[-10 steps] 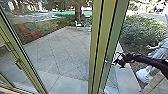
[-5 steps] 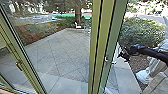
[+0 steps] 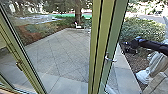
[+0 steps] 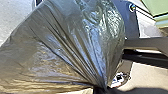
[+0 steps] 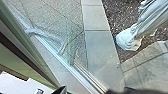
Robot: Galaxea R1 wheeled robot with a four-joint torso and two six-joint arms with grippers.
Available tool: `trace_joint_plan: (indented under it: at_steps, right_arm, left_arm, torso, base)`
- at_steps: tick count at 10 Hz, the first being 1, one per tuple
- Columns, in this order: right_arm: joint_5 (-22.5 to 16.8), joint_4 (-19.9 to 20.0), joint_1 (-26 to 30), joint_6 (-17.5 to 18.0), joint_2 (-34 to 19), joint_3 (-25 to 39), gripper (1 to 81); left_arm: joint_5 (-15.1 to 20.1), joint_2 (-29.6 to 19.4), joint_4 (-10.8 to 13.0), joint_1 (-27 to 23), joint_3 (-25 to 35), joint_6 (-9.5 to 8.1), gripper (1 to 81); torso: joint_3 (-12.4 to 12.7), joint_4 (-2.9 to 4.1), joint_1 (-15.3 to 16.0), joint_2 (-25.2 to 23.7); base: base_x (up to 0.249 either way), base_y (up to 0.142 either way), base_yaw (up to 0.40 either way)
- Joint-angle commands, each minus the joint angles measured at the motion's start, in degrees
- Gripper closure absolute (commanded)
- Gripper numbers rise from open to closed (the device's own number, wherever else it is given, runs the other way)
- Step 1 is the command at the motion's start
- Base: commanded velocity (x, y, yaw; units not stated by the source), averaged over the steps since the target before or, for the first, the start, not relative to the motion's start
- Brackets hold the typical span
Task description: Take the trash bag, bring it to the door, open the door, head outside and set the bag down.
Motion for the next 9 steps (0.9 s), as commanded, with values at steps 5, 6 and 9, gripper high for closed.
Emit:
trace_joint_plan:
  at_steps: [5, 6, 9]
  right_arm:
    - [8.2, -26.3, 18.1, -5.9, -6.4, 12.7, 1.0]
    - [9.4, -29.3, 17.6, -5.5, -6.4, 11.9, 1.0]
    - [12.4, -32.0, 16.8, -6.6, -9.7, 8.0, 1.0]
  left_arm:
    - [3.2, -1.3, -0.8, -0.9, 0.5, -0.12, 81.1]
    - [3.2, -1.3, -1.6, -0.9, 0.5, -0.12, 81.1]
    - [3.2, -0.7, -2.6, -0.9, 0.5, -0.12, 81.1]
  torso:
    - [0.0, 0.0, 0.0, 0.0]
    - [0.0, 0.0, 0.0, 0.0]
    - [0.0, 0.0, 0.0, 0.0]
  base:
    - [0.0, 0.0, 0.0]
    - [0.0, 0.0, 0.0]
    - [0.0, 0.0, 0.0]
